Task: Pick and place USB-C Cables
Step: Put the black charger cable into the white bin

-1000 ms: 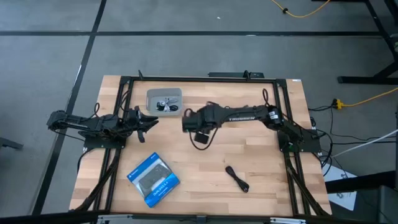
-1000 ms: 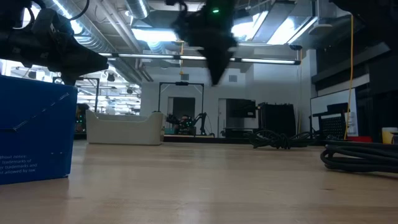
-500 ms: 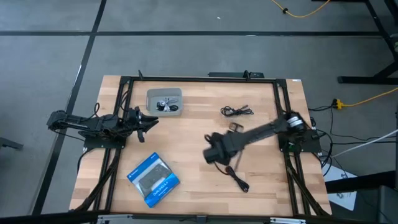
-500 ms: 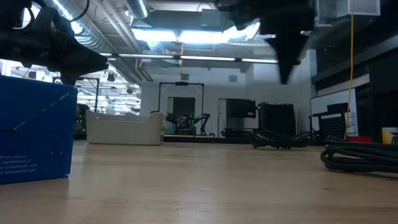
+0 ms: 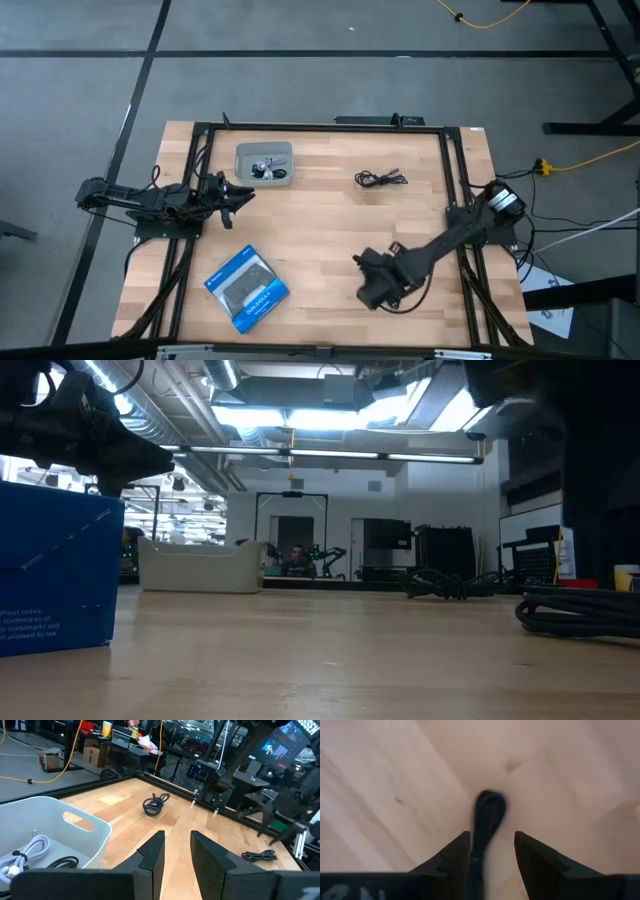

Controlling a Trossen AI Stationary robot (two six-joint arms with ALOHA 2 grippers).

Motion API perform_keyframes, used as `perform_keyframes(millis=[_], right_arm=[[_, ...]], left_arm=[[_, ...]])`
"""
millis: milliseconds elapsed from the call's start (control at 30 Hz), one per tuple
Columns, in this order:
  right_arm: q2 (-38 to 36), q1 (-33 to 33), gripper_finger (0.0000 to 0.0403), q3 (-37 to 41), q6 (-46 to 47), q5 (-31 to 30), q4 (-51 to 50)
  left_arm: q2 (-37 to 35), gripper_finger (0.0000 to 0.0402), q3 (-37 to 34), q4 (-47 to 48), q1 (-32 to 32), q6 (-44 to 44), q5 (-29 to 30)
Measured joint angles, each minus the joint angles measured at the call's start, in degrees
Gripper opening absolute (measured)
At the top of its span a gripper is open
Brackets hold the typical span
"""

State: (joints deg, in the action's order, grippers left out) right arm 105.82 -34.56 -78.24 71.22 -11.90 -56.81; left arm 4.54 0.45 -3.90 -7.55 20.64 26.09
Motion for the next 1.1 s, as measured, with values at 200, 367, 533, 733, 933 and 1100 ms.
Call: perform_keyframes(millis=[200,367,533,733,933,1100], right_arm=[[0.04,-3.05,0.0158,4.29,11.44,0.48,9.84],[0.53,-4.31,0.0158,5.56,16.85,1.68,10.12],[1.03,-4.63,0.0158,5.64,19.05,2.59,10.18],[4.15,-5.96,0.0158,5.55,20.05,2.96,9.71],[7.6,-6.69,0.0158,5.3,19.82,2.33,9.0],[7.95,-6.06,0.015,5.48,19.55,-0.8,7.89]], left_arm=[[-0.02,0.0086,0.0,0.0,0.02,-0.03,0.0],[0.0,0.0086,0.0,0.0,0.0,-0.22,0.0],[-0.01,0.0086,0.0,0.0,0.01,-0.22,0.0],[0.0,0.0086,0.0,0.0,0.0,-0.22,-0.02],[-0.01,0.0086,0.0,0.0,0.0,-0.25,-0.02],[-0.02,0.0086,0.0,0.0,0.0,-0.26,-0.02]])
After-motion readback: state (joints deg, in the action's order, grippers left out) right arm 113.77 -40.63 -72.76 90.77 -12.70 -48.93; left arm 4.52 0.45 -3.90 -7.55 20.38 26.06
